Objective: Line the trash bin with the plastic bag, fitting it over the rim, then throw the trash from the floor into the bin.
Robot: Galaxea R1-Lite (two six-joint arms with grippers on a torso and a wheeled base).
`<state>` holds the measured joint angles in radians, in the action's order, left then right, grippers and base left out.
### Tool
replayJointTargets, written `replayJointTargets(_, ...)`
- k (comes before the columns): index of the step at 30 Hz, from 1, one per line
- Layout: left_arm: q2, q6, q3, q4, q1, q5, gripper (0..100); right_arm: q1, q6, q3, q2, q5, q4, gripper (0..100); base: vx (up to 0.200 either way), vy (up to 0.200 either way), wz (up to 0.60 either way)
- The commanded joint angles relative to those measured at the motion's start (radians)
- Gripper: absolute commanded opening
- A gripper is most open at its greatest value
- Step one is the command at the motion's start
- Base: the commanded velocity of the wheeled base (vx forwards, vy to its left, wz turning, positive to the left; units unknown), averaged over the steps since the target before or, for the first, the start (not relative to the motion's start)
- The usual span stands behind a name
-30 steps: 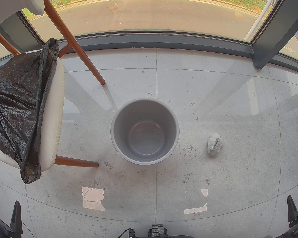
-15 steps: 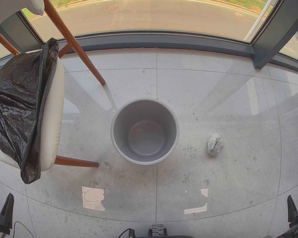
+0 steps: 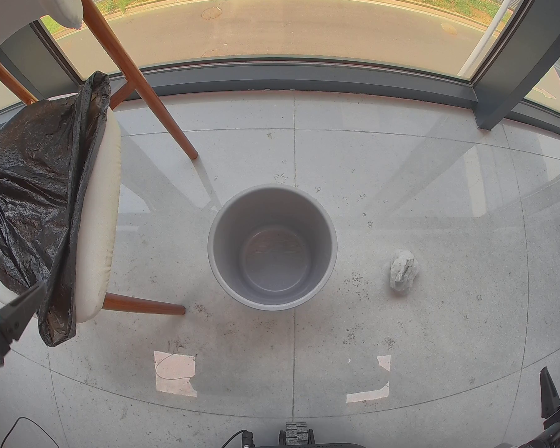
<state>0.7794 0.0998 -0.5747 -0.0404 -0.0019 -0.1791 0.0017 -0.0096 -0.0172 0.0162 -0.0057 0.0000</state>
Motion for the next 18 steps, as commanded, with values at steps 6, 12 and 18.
replayJointTargets(6, 0.337, -0.054, -0.148, -0.093, 0.003, 0.006, 100, 0.0, 0.002, 0.016, -0.012, -0.002, 0.0, 100, 0.0, 0.0, 0.0)
replayJointTargets(12, 0.466, -0.058, -0.165, -0.245, 0.002, 0.053, 100, 0.0, 0.002, 0.016, -0.012, 0.0, 0.0, 100, 0.0, 0.0, 0.0)
replayJointTargets(18, 0.537, -0.058, -0.171, -0.329, 0.002, 0.059, 100, 0.0, 0.002, 0.016, -0.012, 0.0, 0.0, 100, 0.0, 0.0, 0.0)
